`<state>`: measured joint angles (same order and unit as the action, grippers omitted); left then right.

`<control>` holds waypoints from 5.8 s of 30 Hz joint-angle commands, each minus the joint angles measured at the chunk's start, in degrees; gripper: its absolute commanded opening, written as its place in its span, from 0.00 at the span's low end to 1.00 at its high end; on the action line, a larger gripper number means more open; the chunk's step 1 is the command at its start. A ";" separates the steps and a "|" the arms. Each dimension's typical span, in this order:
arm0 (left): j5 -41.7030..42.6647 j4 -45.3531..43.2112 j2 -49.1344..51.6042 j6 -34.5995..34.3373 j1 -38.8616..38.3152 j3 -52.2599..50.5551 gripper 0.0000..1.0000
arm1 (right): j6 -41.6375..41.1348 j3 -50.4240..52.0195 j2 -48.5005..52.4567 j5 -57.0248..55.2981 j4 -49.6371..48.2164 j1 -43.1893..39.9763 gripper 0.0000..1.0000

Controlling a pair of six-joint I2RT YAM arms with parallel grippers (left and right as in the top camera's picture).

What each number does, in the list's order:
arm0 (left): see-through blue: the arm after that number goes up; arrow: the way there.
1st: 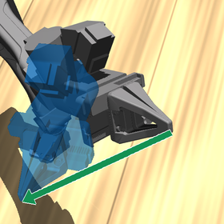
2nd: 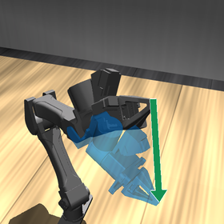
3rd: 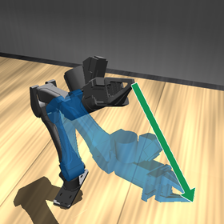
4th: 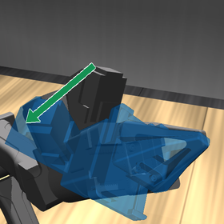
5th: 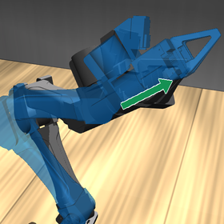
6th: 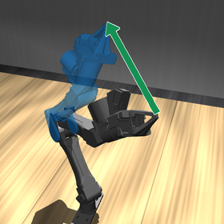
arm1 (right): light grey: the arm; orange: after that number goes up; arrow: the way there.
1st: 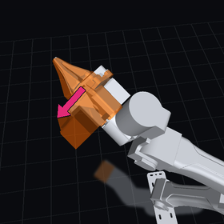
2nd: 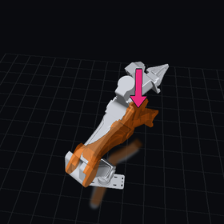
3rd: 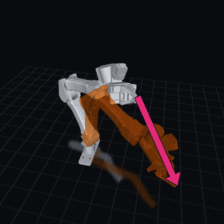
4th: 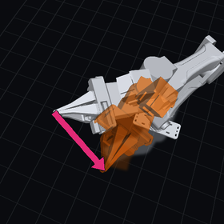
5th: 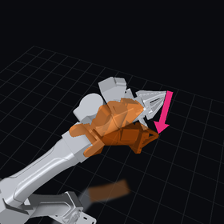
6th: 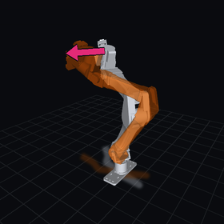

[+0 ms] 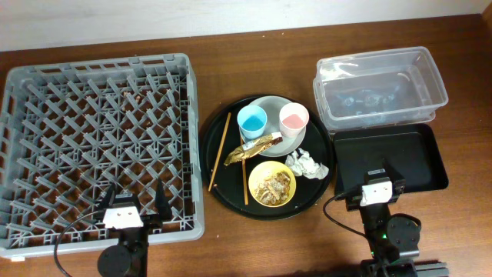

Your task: Sort waste into correct bins and load items into the dishwasher rack

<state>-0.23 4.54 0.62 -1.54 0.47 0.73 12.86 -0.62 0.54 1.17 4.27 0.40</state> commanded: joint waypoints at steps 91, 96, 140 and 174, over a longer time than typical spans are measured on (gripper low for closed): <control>16.48 67.25 96.15 -1.68 -22.32 103.86 0.30 | 0.00 0.31 -0.33 0.13 0.24 -0.37 0.99; 5.05 67.10 101.11 -4.68 -29.70 99.97 0.29 | 0.00 0.31 -0.33 0.13 0.24 -0.37 0.99; -1.11 50.36 121.85 -10.86 -28.81 88.32 0.21 | 0.00 0.31 -0.33 0.13 0.24 -0.37 0.99; 0.44 55.23 116.26 -24.76 -29.79 92.35 0.30 | 0.00 0.31 -0.33 0.13 0.24 -0.37 0.99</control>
<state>-0.67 60.55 118.50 -23.75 -28.53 96.20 12.86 -0.62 0.58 1.19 4.29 0.40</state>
